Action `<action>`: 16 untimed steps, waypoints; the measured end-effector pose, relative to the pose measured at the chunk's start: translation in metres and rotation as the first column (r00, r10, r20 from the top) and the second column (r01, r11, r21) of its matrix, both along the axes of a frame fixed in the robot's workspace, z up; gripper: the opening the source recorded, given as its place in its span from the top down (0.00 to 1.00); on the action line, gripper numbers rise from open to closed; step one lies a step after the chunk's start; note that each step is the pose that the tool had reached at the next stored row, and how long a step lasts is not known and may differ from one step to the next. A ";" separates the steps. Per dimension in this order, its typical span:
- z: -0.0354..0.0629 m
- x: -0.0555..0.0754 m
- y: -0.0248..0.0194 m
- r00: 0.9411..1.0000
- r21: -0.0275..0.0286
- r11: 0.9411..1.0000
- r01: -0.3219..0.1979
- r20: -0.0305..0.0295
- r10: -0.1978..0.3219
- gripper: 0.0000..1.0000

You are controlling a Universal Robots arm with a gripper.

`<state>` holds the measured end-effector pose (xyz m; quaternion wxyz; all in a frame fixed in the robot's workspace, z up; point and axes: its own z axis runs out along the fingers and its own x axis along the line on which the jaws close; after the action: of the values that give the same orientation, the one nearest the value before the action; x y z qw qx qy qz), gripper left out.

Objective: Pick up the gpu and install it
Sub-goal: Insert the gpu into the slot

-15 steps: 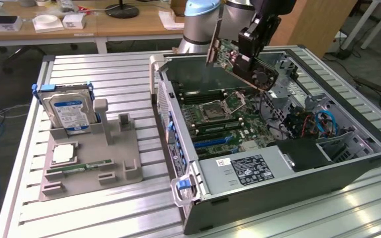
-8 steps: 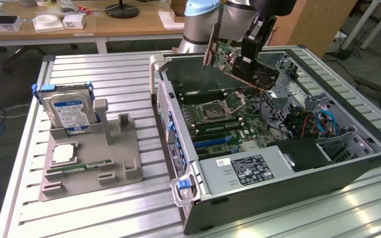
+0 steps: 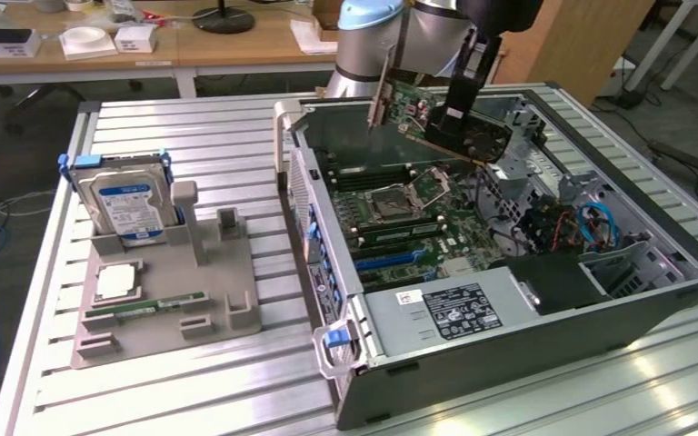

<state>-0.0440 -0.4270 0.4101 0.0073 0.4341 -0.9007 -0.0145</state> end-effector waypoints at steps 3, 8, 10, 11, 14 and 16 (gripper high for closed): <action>-0.0014 0.000 0.0000 0.999 0.000 0.999 -0.054 0.000 0.054 0.74; -0.0041 0.000 0.0000 0.990 0.000 0.990 -0.144 0.000 0.144 0.74; -0.0050 0.000 0.0000 0.984 0.000 0.984 -0.180 0.000 0.180 0.74; -0.0055 0.000 0.0000 0.980 0.000 0.980 -0.197 0.000 0.197 0.74; -0.0068 0.000 0.0000 0.968 0.000 0.968 -0.252 0.001 0.252 0.74; -0.0075 0.000 0.0000 0.958 -0.001 0.958 -0.286 0.003 0.286 0.74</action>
<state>-0.0439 -0.4270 0.4026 0.0080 0.5596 -0.8286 -0.0124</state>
